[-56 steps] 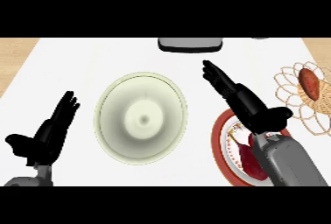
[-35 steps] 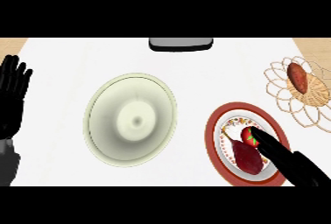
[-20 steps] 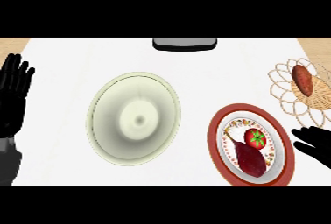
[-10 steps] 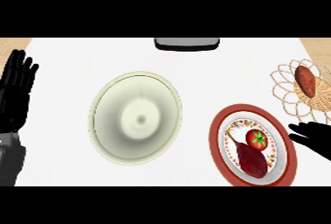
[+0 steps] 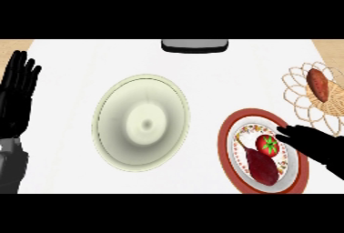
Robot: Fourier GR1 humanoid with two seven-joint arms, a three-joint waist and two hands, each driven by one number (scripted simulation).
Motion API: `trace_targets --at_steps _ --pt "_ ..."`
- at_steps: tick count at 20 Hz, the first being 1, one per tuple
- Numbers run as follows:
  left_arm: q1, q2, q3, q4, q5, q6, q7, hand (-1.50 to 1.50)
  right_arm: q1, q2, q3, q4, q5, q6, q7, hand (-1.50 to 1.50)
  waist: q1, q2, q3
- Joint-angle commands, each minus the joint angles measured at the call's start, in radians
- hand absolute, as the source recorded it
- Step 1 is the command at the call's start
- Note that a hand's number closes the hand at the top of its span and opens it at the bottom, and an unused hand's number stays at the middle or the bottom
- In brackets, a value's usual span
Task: Pick the tomato from the plate and place it in the bowl
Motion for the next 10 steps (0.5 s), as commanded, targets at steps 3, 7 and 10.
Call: trace_targets --at_steps 3,7,10 --pt "-0.01 0.017 0.038 -0.024 0.013 -0.026 0.033 0.0 -0.034 0.027 -0.029 0.191 0.115 -0.055 -0.145 -1.5 -0.002 0.0 0.001" --pt "-0.011 -0.014 0.016 0.019 -0.039 -0.028 -0.01 0.0 -0.061 0.118 0.057 0.239 0.219 -0.069 -0.13 -1.5 -0.002 0.0 0.0" --pt "-0.038 -0.018 0.03 0.045 -0.046 -0.016 0.005 0.0 -0.059 0.132 0.033 0.308 0.26 -0.131 -0.214 -1.5 -0.005 0.0 0.0"
